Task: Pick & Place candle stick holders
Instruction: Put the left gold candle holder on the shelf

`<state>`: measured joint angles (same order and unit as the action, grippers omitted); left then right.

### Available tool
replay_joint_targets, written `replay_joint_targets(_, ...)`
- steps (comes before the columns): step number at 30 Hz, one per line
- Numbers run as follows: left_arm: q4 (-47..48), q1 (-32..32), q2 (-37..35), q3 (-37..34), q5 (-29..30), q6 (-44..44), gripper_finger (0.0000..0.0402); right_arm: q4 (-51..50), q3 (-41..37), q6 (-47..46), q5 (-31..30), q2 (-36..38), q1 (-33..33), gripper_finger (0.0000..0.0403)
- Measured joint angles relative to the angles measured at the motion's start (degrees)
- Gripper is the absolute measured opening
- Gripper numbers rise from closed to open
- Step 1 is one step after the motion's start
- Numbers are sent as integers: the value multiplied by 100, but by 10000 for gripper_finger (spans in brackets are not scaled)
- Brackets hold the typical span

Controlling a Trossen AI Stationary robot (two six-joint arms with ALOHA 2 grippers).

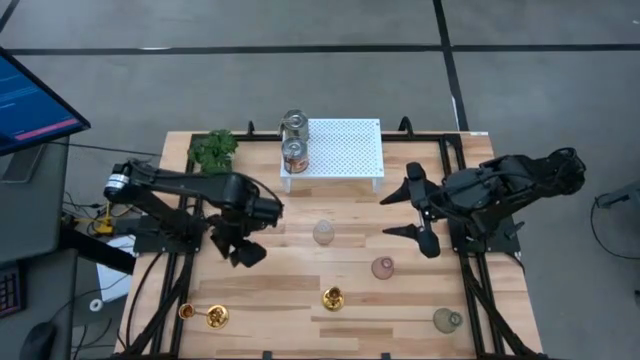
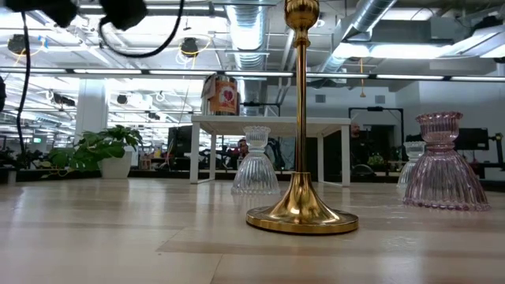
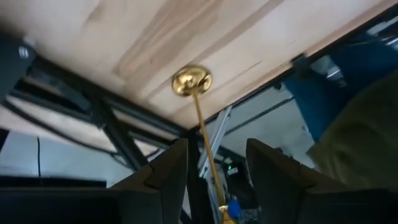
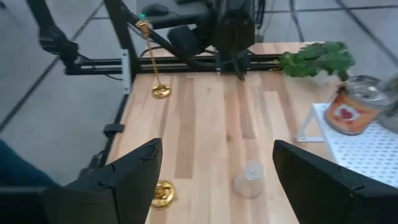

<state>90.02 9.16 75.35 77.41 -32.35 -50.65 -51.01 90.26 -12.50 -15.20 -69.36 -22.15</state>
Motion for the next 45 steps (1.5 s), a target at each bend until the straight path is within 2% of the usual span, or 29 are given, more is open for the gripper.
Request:
replay_joint_targets(7,-21,492,-2,-241,-79,-493,159,12,0,-106,314,-2,0,296)
replay_joint_targets(14,-646,1195,54,-241,-113,-1098,159,34,0,30,316,-4,0,296)
replay_joint_targets(19,-755,1480,202,-288,-287,-1140,159,53,0,43,316,-4,0,296)
replay_joint_targets(25,-775,1689,201,-446,-544,-1137,159,55,0,15,316,-4,0,296)
replay_joint_targets(34,-1285,1983,203,-779,-1127,-1402,159,125,0,-1,316,-4,0,296)
replay_joint_targets(45,-1541,2197,203,-892,-1283,-1471,159,365,0,45,316,-7,0,296)
